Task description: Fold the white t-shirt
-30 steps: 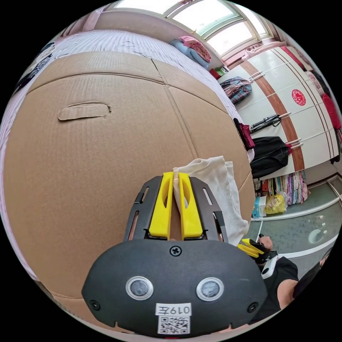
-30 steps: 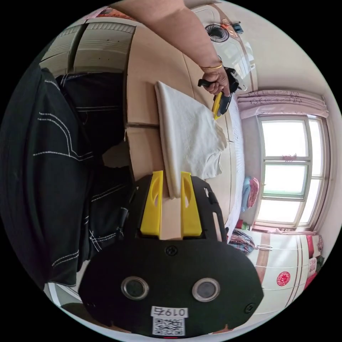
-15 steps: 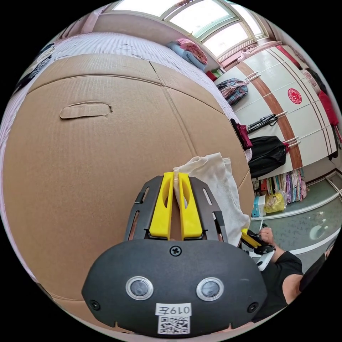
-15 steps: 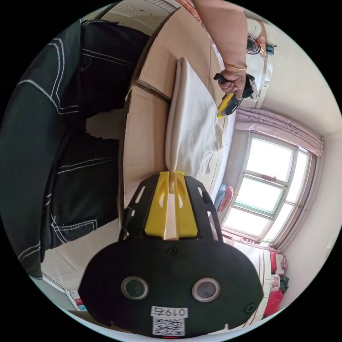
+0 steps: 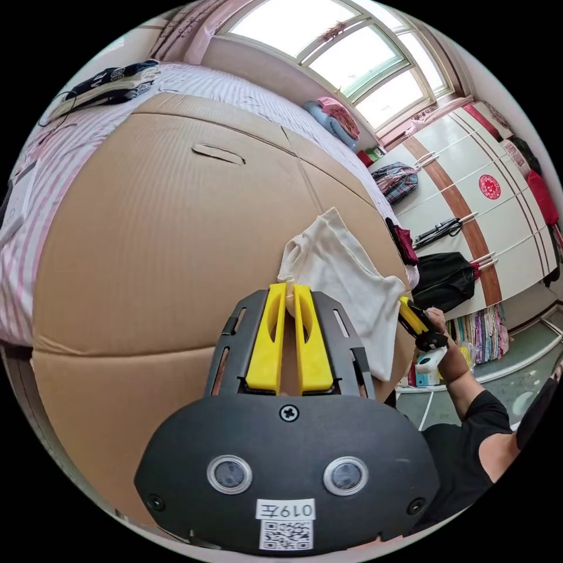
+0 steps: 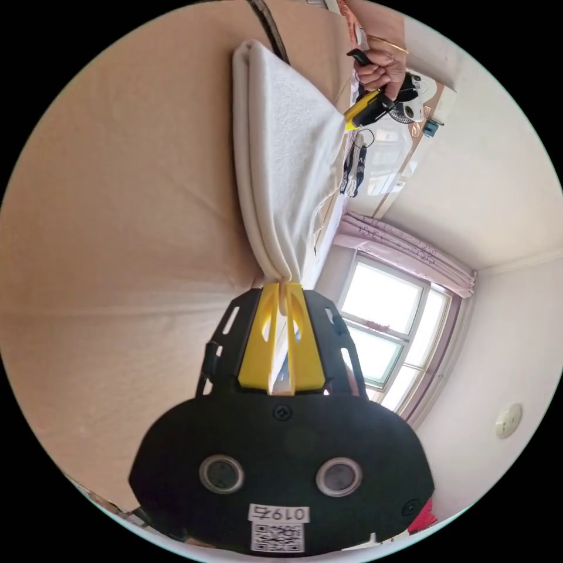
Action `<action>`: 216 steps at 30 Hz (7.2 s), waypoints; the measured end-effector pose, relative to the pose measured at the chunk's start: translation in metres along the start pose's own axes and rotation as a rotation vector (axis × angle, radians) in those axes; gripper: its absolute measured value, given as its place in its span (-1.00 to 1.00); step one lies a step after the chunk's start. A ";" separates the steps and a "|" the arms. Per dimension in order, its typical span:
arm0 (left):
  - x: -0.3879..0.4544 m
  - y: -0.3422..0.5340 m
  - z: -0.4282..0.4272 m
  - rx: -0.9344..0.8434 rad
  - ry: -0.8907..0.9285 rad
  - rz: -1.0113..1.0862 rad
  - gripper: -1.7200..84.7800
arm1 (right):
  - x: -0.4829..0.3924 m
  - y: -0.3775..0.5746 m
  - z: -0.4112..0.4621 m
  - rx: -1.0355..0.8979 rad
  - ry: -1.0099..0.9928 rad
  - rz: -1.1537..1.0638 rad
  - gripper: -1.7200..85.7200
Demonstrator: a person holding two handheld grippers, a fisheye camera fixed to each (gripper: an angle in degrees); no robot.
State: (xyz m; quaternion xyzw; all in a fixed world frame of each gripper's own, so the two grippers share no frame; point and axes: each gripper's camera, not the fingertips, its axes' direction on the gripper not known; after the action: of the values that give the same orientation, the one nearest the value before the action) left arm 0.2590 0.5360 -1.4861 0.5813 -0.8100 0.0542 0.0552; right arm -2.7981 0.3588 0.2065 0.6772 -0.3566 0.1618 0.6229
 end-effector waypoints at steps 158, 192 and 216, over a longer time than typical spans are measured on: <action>0.262 -0.388 0.201 -0.320 0.113 0.419 -0.80 | 1.355 -0.358 0.290 0.323 -1.937 1.118 -0.83; 0.348 -0.401 0.198 -0.203 0.116 0.455 -0.94 | 1.311 -0.320 0.276 0.358 -1.858 1.259 -0.78; 0.385 -0.360 0.187 -0.276 -0.030 0.472 -0.94 | 1.258 -0.229 0.194 0.332 -1.810 1.476 -0.81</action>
State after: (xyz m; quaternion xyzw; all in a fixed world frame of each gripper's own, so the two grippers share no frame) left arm 0.4728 0.0327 -1.6032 0.3640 -0.9235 -0.0542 0.1077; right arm -1.8132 -0.1880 0.8414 0.2476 -0.9485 -0.0118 -0.1970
